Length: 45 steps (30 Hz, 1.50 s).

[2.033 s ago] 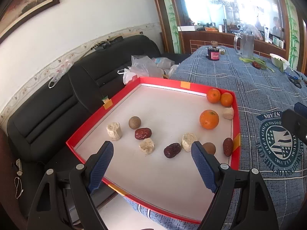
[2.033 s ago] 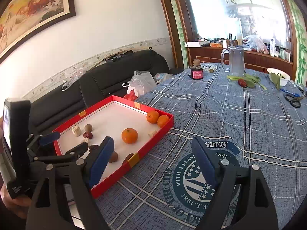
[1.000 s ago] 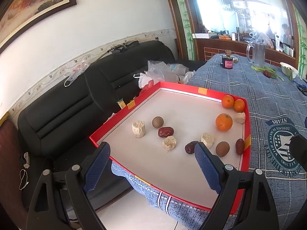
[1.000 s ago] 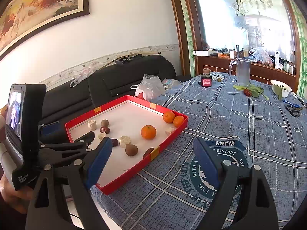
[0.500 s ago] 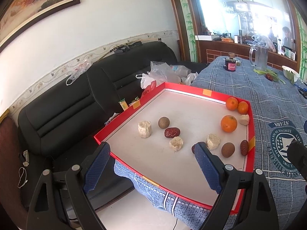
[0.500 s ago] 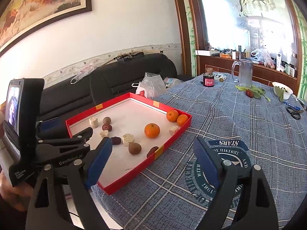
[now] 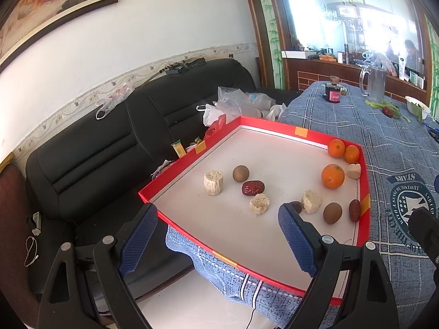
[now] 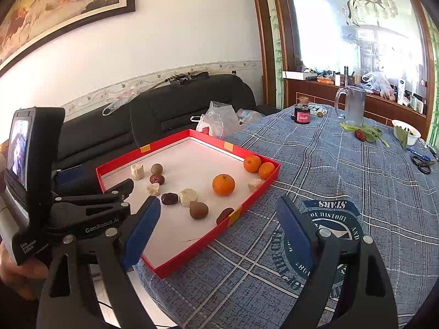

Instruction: Organize fruits

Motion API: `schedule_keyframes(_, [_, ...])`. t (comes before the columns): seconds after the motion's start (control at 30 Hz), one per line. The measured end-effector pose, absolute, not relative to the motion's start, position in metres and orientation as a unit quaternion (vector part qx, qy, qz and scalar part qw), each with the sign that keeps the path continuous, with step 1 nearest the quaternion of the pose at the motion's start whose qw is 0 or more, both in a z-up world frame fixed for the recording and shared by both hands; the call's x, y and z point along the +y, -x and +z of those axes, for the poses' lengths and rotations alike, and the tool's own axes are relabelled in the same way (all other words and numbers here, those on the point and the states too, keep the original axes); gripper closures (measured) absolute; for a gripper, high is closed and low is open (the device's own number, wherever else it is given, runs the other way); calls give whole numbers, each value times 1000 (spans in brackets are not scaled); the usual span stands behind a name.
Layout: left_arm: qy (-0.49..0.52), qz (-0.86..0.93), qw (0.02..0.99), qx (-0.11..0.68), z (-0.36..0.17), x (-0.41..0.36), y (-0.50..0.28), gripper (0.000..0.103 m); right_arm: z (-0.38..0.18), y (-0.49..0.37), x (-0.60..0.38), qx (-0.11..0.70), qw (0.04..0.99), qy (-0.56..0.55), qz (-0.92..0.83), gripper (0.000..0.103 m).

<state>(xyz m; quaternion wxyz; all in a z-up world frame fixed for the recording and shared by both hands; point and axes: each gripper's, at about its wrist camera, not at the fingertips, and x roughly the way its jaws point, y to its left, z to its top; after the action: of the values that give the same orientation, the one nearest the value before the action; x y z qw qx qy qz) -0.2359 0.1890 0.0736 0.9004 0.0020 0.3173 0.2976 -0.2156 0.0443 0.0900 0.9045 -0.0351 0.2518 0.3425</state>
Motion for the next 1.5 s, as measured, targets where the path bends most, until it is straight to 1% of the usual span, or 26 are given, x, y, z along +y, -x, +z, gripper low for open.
schedule_keyframes(1.5, [21,313,897,312,70,225,257,13,101,232,64,239,908,39,343,16])
